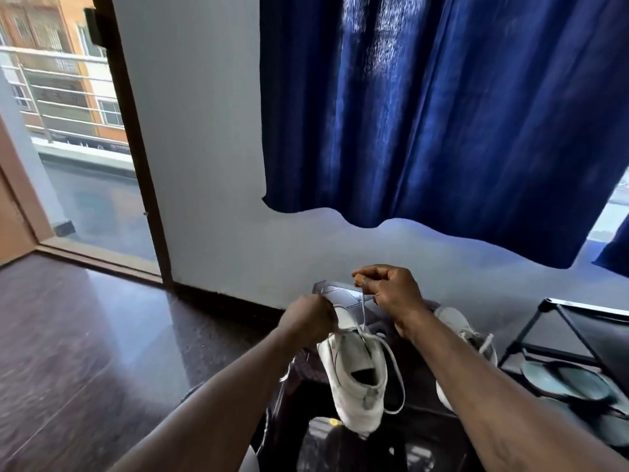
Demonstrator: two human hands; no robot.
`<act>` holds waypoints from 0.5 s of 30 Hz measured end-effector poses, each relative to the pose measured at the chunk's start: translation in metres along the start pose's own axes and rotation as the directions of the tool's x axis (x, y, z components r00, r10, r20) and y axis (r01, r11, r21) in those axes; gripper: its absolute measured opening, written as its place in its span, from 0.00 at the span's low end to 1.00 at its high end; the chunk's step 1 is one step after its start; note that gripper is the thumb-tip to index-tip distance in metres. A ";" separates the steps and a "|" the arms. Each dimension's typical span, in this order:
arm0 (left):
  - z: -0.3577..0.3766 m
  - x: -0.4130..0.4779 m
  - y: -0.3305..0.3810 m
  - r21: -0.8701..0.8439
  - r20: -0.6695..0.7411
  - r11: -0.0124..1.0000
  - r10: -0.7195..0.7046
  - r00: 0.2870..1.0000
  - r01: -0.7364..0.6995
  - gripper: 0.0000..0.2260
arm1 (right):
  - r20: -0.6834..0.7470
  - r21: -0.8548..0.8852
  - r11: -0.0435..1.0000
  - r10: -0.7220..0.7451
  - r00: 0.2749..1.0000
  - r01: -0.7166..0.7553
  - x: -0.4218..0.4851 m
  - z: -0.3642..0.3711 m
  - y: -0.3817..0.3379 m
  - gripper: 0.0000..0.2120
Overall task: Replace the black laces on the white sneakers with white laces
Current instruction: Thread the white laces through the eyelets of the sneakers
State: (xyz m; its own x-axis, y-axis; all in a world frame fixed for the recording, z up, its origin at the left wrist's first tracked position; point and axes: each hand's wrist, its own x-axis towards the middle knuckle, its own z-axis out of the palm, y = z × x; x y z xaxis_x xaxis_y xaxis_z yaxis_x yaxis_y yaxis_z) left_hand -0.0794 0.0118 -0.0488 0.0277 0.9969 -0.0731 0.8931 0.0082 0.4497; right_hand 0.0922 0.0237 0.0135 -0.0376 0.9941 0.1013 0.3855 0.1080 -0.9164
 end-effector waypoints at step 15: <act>-0.001 0.014 0.004 -0.033 -0.073 0.999 0.019 0.997 -0.022 0.09 | 0.006 0.090 0.995 0.044 0.999 -0.045 -0.003 0.013 0.025 0.04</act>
State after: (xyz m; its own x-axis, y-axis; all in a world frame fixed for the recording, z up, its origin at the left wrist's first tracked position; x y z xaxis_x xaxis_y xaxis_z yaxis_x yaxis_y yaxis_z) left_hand -0.0759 0.0258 -0.0471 0.0119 0.9999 0.0007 0.8773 -0.0108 0.4799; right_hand 0.0902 0.0234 -0.0151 -0.0262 0.9980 0.0582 0.3020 0.0634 -0.9512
